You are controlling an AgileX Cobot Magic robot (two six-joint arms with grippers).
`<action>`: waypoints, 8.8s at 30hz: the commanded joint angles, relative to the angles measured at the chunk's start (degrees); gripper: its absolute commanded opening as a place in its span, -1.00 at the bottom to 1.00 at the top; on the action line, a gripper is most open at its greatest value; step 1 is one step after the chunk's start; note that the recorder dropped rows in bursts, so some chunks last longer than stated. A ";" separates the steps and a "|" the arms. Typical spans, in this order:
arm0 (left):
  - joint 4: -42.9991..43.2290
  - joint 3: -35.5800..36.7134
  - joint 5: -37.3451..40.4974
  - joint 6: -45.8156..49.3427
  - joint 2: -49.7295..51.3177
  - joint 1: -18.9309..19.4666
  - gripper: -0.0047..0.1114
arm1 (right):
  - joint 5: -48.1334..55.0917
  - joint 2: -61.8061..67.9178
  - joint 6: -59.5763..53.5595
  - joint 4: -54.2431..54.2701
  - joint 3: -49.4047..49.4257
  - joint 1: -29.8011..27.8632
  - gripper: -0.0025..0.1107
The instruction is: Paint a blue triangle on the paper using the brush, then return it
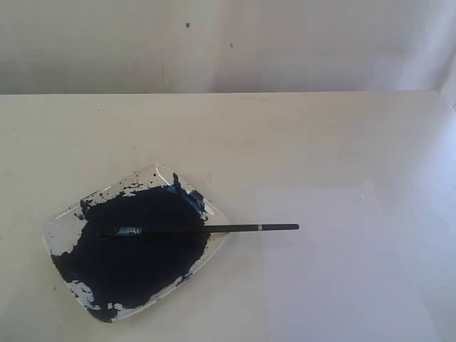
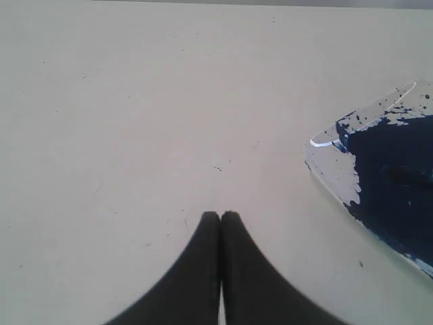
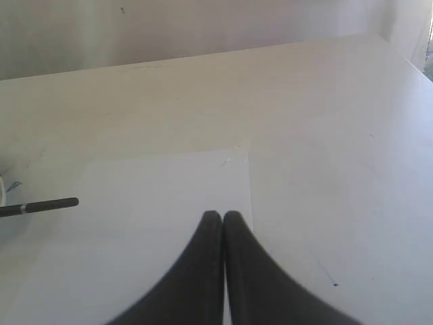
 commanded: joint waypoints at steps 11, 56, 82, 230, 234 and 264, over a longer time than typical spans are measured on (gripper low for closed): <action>-0.48 0.15 -0.17 -0.32 -0.25 -0.24 -0.92 | -2.09 -0.32 -1.07 -0.86 0.07 0.10 -0.96; -0.48 0.15 -0.17 -0.32 -0.25 -0.96 -0.92 | -8.82 77.87 -54.66 71.83 -36.29 34.23 -0.96; -0.48 0.15 -0.17 -0.32 -0.25 -0.96 -0.92 | -15.13 80.52 -28.67 74.05 -37.15 35.47 -0.76; -0.38 0.15 -0.17 -0.32 -0.25 -0.94 -0.92 | -27.15 115.19 14.34 74.09 -63.23 33.86 -0.47; -0.38 0.15 -0.17 -0.32 -0.25 -0.94 -0.92 | -27.25 115.19 14.34 73.98 -63.23 33.86 -0.60; -0.38 0.15 -0.17 -0.32 -0.25 -0.94 -0.92 | -31.37 106.32 14.11 50.77 -63.23 33.86 -0.96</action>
